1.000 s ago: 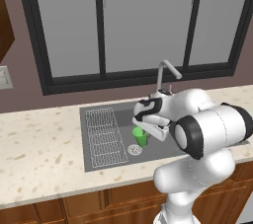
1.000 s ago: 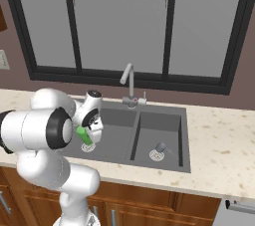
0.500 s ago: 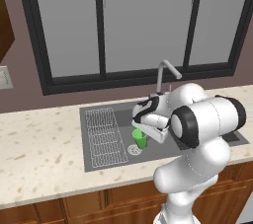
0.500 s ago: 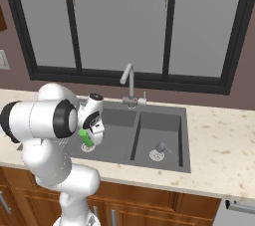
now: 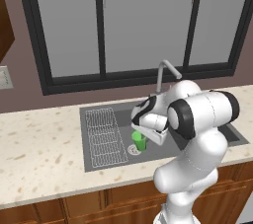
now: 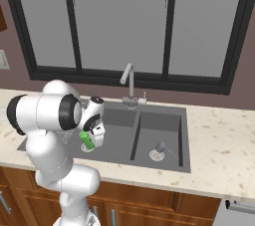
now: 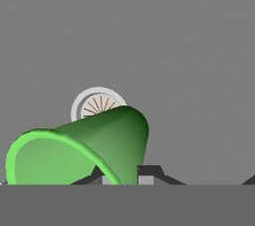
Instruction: Move any existing items from the left basin to the right basin for drying. Then move the cup from the counter to the left basin of the sink for washing.
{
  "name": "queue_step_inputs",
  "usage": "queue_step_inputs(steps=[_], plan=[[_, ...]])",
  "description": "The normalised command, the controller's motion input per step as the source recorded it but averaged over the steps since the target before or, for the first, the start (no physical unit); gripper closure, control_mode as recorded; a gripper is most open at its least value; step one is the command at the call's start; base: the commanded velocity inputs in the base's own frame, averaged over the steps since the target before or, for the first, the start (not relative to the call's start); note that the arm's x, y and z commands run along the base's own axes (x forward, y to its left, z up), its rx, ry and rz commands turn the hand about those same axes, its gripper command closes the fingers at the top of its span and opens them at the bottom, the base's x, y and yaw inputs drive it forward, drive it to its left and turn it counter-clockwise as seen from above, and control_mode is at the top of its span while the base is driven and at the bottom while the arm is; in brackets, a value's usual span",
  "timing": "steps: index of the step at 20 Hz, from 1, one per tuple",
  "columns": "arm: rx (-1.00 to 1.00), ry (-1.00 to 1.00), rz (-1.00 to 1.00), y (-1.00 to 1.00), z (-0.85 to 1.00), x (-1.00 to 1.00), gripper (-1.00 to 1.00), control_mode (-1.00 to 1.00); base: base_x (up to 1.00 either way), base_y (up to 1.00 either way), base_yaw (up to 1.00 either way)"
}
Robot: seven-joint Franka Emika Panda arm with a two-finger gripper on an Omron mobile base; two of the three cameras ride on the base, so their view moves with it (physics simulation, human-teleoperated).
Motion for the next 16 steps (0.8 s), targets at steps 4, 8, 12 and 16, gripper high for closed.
queue_step_inputs(steps=[4,8,12,16], plan=[[0.0,0.0,0.0,0.0,-0.18,0.07,1.0,-1.0,0.0,0.0,0.0],[0.0,0.0,0.0,0.0,-0.17,0.06,1.0,-1.0,0.0,0.0,0.0],[0.0,0.0,0.0,0.0,-0.16,0.07,1.0,-1.0,0.0,0.0,0.0],[0.0,0.0,0.0,0.0,-0.16,0.06,1.0,-1.0,0.0,0.0,0.0]])
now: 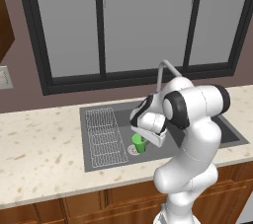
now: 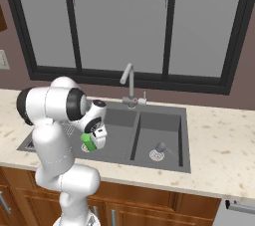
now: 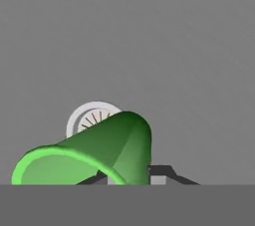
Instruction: Move any existing items from the left basin to the right basin for drying. Then move the cup from the counter to the left basin of the sink for washing.
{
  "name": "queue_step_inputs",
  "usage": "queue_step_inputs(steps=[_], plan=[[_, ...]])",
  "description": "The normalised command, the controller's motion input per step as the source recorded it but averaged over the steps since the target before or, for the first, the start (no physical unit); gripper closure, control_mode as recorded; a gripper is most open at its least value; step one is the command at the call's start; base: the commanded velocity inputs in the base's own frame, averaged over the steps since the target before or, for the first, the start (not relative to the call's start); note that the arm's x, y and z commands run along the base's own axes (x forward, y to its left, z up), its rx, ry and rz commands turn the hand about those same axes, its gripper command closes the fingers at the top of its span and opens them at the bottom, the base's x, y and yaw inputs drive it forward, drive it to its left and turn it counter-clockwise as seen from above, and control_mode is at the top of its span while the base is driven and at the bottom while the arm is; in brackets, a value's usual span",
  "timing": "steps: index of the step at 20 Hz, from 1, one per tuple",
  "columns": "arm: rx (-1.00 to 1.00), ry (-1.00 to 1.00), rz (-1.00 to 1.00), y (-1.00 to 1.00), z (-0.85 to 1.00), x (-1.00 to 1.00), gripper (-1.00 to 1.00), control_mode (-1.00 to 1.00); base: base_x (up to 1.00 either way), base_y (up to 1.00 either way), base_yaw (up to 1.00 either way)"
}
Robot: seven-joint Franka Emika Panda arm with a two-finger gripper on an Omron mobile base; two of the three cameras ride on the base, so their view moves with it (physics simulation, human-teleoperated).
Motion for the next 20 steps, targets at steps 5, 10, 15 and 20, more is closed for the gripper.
queue_step_inputs(steps=[5,10,15,20], plan=[[0.0,0.0,0.0,0.0,-0.14,0.07,1.0,-1.0,0.0,0.0,0.0],[0.0,0.0,0.0,0.0,-0.07,0.06,-1.0,-1.0,0.0,0.0,0.0],[0.0,-0.05,0.0,0.0,0.06,-0.07,-1.0,-1.0,0.0,0.0,0.0],[0.0,-0.13,0.0,-0.02,0.26,-0.25,-1.0,-1.0,0.0,0.0,0.0]])
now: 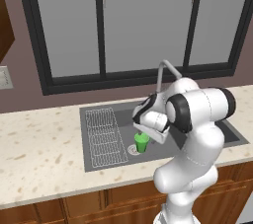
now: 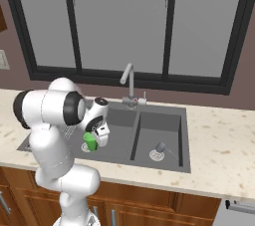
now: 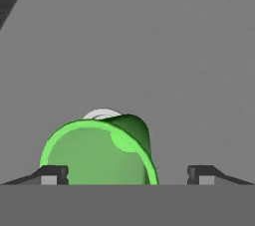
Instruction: Move any existing items from the left basin to the right basin for drying. Then move the cup from the counter to the left basin of the sink for washing.
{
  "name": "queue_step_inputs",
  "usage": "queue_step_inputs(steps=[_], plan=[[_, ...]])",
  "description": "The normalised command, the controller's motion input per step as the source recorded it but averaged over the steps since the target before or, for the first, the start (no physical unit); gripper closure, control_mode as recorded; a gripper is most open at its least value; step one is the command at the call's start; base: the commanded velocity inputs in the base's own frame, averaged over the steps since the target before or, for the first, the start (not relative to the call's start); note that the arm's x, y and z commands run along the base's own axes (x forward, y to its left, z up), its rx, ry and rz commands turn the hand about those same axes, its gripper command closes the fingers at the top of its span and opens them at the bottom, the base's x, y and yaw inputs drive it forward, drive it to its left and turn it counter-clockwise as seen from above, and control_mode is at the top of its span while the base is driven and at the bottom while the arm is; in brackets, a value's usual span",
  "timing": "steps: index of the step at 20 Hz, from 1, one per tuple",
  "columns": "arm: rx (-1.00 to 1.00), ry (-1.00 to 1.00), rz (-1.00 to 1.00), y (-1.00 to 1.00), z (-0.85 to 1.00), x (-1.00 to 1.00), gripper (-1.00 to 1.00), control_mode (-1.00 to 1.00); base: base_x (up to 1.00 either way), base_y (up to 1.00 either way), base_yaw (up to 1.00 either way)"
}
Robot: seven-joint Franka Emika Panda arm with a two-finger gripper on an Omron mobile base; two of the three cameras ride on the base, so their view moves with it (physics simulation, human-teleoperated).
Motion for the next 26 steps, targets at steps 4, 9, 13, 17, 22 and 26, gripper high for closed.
queue_step_inputs(steps=[4,9,13,17,22,26], plan=[[0.0,-0.1,0.0,-0.02,0.29,-0.19,-1.0,-1.0,0.0,0.0,0.0],[0.0,-0.08,0.0,0.0,0.34,-0.19,-1.0,-1.0,0.0,0.0,0.0],[0.0,-0.04,-0.01,0.0,0.4,-0.11,-1.0,-1.0,0.0,0.0,0.0],[0.0,0.0,-0.04,0.0,0.51,0.0,-1.0,-1.0,0.0,0.0,0.0],[-0.02,0.0,-0.03,0.0,0.59,0.0,-1.0,-1.0,0.0,0.0,0.0],[-0.04,0.0,-0.01,0.0,0.63,0.0,-1.0,-1.0,0.0,0.0,0.0]])
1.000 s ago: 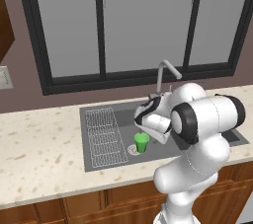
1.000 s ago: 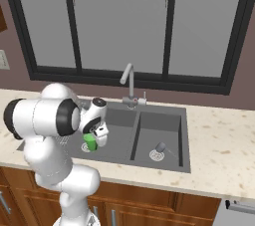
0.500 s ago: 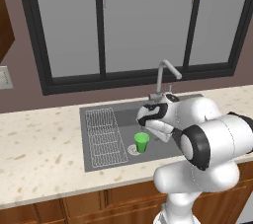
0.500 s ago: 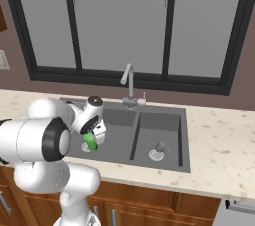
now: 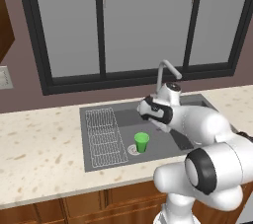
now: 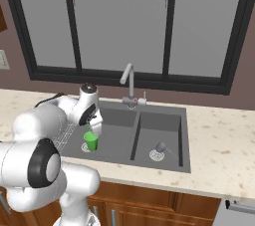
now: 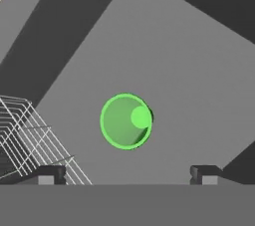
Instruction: Move any existing items from the left basin to the right basin for drying. Then move the cup from the counter to the left basin of the sink for washing.
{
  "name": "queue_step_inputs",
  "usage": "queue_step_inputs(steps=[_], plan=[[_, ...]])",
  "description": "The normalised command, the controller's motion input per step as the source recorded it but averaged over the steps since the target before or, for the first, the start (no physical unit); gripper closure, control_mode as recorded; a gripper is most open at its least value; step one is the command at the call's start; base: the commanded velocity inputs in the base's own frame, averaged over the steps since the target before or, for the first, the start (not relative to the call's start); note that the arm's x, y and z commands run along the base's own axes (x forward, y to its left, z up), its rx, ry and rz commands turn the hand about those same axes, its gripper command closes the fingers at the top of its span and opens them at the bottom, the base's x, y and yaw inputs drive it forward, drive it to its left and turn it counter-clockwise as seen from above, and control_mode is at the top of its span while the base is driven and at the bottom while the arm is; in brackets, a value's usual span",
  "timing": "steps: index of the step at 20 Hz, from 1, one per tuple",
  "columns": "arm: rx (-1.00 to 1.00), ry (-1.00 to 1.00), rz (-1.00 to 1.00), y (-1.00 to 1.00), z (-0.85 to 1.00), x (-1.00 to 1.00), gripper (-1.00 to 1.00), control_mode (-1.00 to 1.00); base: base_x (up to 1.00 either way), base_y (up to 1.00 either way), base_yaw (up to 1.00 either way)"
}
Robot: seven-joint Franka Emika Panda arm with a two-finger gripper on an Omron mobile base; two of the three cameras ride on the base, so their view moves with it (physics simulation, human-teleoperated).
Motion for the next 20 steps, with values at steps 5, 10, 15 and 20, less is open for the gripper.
queue_step_inputs(steps=[5,10,15,20], plan=[[-0.05,-0.01,0.0,0.0,0.62,-0.06,-1.0,-1.0,0.0,0.0,0.0],[-0.05,-0.01,0.0,0.0,0.57,-0.19,-1.0,-1.0,0.0,0.0,0.0],[-0.04,0.0,0.0,0.07,0.47,-0.21,-1.0,-1.0,0.0,0.0,0.0],[-0.04,0.0,0.0,0.19,0.37,-0.26,-1.0,-1.0,0.0,0.0,0.0]])
